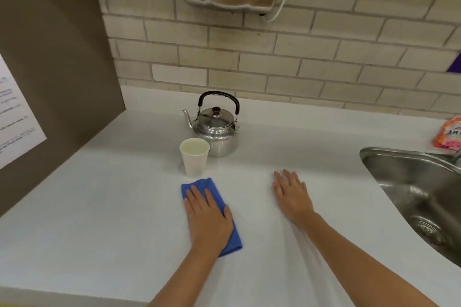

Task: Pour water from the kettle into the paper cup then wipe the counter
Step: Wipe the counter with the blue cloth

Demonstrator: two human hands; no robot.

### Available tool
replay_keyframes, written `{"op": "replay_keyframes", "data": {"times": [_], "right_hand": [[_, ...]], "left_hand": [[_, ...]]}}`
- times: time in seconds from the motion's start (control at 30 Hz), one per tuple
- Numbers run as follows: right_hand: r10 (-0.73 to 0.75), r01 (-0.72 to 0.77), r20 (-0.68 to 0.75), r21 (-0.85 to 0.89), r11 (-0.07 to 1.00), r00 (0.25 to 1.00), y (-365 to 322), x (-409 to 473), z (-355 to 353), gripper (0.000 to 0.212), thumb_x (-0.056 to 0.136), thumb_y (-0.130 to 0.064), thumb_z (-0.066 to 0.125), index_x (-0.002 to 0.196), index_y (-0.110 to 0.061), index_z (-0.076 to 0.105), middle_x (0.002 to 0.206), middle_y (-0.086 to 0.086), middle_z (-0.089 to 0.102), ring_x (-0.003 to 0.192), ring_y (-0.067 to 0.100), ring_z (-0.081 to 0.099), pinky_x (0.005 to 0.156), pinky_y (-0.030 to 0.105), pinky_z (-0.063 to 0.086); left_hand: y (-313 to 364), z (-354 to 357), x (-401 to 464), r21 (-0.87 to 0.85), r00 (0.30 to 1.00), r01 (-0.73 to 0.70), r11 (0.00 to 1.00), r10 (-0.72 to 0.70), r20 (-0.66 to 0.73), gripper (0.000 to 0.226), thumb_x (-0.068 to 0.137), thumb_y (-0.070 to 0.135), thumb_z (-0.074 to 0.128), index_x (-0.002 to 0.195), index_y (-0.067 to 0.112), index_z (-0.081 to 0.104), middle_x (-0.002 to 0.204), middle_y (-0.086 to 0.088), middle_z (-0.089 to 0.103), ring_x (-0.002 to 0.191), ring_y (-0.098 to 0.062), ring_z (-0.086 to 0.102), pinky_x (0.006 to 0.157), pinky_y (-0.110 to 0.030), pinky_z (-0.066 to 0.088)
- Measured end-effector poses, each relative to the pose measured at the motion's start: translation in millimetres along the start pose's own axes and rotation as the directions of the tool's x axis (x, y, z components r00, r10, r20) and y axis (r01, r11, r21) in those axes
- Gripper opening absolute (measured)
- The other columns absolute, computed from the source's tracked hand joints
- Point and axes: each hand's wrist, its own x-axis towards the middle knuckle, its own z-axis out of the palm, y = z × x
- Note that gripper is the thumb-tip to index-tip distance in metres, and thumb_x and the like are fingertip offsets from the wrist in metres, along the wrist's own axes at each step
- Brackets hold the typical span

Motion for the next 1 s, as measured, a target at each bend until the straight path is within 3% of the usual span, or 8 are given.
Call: {"op": "replay_keyframes", "data": {"times": [0.1, 0.2, 0.47, 0.67, 0.87, 0.93, 1.0], "right_hand": [[-0.022, 0.022, 0.003, 0.009, 1.000, 1.000, 20.6, 8.1, -7.7, 0.046, 0.099, -0.036, 0.023, 0.144, -0.025, 0.022, 0.155, 0.002, 0.018, 0.144, 0.022, 0.006, 0.118, 0.043, 0.005], [-0.035, 0.035, -0.007, 0.014, 0.999, 0.999, 36.7, 13.3, -10.7, 0.045, 0.099, -0.035, 0.026, 0.143, -0.025, 0.026, 0.154, 0.004, 0.022, 0.144, 0.023, 0.008, 0.117, 0.042, 0.007], [-0.099, 0.097, -0.027, -0.048, 0.994, 0.995, 45.9, 30.8, -15.6, 0.042, 0.099, -0.033, 0.026, 0.140, -0.026, 0.032, 0.154, 0.000, 0.021, 0.143, 0.019, 0.010, 0.116, 0.042, 0.008], [-0.098, 0.104, -0.117, 0.050, 0.993, 0.988, 73.2, 39.0, -21.2, 0.041, 0.099, -0.028, 0.030, 0.139, -0.019, 0.036, 0.151, 0.006, 0.028, 0.141, 0.020, 0.020, 0.116, 0.030, 0.016], [-0.107, 0.116, -0.152, 0.052, 0.992, 0.982, 83.8, 64.2, -25.5, 0.044, 0.100, -0.025, 0.028, 0.142, -0.016, 0.028, 0.152, 0.008, 0.028, 0.141, 0.020, 0.020, 0.115, 0.039, 0.018], [-0.105, 0.106, -0.143, 0.001, 0.994, 0.984, 85.6, 73.1, -26.2, 0.044, 0.100, -0.025, 0.028, 0.142, -0.015, 0.027, 0.152, 0.009, 0.027, 0.141, 0.021, 0.021, 0.115, 0.040, 0.018], [-0.125, 0.122, -0.109, -0.032, 0.992, 0.986, 83.2, 80.1, -23.9, 0.045, 0.100, -0.024, 0.027, 0.143, -0.014, 0.025, 0.153, 0.010, 0.024, 0.142, 0.023, 0.019, 0.115, 0.041, 0.016]], "left_hand": [[78.9, 8.6, -3.6, -0.060, 0.978, -0.197, 0.979, 0.200, 0.056, 0.066, 0.096, 0.041, 0.019, 0.144, 0.000, -0.002, 0.154, -0.029, -0.005, 0.142, -0.042, -0.007, 0.118, -0.047, -0.006], [107.0, 13.2, -0.8, -0.097, 0.941, -0.313, 0.945, 0.322, 0.108, 0.062, 0.098, 0.037, 0.019, 0.145, 0.003, -0.004, 0.155, -0.025, -0.010, 0.144, -0.036, -0.011, 0.118, -0.043, -0.009], [49.9, 20.8, 35.7, -0.073, 0.985, -0.169, 0.983, 0.170, 0.008, 0.060, 0.098, 0.036, 0.018, 0.146, 0.006, -0.003, 0.156, -0.023, -0.008, 0.145, -0.033, -0.007, 0.119, -0.040, -0.004], [132.2, 24.9, 120.7, -0.028, 0.965, -0.262, 0.965, 0.262, 0.005, 0.058, 0.098, 0.032, 0.022, 0.146, 0.002, 0.008, 0.155, -0.027, 0.003, 0.144, -0.035, 0.003, 0.119, -0.043, 0.001], [187.3, 31.7, 155.7, -0.026, 0.930, -0.350, 0.936, 0.351, 0.109, 0.056, 0.099, 0.032, 0.018, 0.147, 0.005, 0.003, 0.156, -0.021, -0.004, 0.145, -0.031, -0.004, 0.120, -0.040, -0.003], [180.7, 33.5, 135.1, -0.047, 0.919, -0.384, 0.922, 0.387, 0.074, 0.056, 0.099, 0.031, 0.021, 0.146, 0.004, 0.009, 0.156, -0.023, 0.003, 0.145, -0.032, 0.003, 0.120, -0.040, 0.001], [167.8, 36.8, 98.0, -0.086, 0.908, -0.419, 0.904, 0.418, -0.033, 0.054, 0.095, 0.030, 0.032, 0.142, 0.002, 0.029, 0.150, -0.026, 0.027, 0.140, -0.034, 0.027, 0.117, -0.042, 0.020]]}}
